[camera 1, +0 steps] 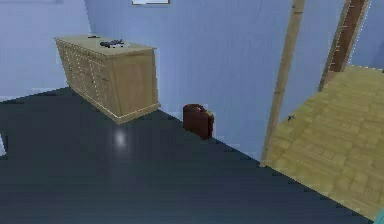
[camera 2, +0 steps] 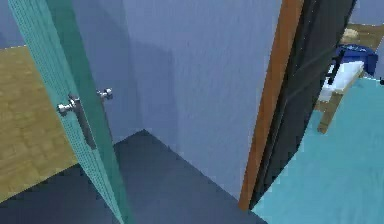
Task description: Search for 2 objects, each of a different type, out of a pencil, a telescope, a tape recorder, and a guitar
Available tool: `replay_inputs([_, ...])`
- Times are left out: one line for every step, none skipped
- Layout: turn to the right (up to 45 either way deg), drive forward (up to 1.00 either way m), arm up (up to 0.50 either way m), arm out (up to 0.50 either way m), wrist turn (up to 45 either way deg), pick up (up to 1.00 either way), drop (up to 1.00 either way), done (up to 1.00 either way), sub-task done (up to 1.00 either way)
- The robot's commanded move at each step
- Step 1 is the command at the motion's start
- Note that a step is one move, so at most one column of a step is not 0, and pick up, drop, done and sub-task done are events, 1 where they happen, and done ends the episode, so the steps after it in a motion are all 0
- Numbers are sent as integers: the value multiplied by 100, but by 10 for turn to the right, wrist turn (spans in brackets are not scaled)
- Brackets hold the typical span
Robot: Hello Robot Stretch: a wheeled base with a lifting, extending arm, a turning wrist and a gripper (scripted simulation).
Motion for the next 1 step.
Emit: replay_inputs([270,0,0,0,0,0,0,0,0])
